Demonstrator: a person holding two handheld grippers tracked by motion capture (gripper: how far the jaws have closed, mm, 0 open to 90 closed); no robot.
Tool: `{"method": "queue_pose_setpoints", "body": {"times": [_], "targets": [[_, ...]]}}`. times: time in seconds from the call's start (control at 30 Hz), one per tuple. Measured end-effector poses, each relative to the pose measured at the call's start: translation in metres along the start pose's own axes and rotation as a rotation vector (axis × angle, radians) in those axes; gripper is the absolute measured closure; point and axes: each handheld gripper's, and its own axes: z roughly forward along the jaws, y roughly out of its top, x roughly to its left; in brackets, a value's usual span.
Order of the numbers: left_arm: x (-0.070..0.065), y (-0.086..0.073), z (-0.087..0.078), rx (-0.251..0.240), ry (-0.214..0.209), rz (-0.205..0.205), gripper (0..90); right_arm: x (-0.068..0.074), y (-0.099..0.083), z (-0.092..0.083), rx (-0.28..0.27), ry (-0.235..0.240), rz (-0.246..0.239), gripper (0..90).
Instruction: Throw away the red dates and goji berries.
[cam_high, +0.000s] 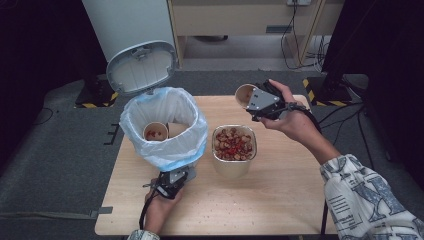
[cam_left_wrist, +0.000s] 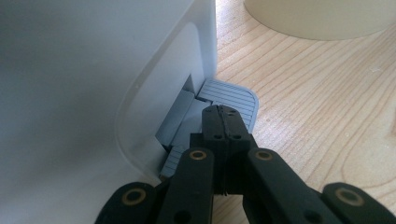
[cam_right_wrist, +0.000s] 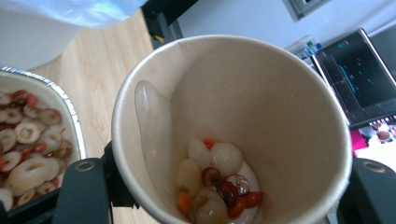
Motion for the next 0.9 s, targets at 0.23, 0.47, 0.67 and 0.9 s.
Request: {"method": "queue_pose_setpoints", "body": {"times": [0.23, 0.47, 0.67, 0.9], "targets": [[0.0, 0.0, 0.0, 0.0, 0.001, 0.0, 90.0, 0.01, 0.006, 0.002, 0.001, 0.033, -0.047, 31.4], [0.0, 0.0, 0.0, 0.0, 0.0, -0.002, 90.0, 0.014, 0.011, 0.0, 0.025, 0.01, -0.126, 31.3], [0.0, 0.0, 0.0, 0.0, 0.0, -0.002, 90.0, 0.014, 0.012, -0.001, 0.04, -0.008, -0.157, 31.3], [0.0, 0.0, 0.0, 0.001, -0.001, 0.0, 90.0, 0.019, 0.017, 0.001, 0.079, -0.045, -0.247, 31.3]]}}
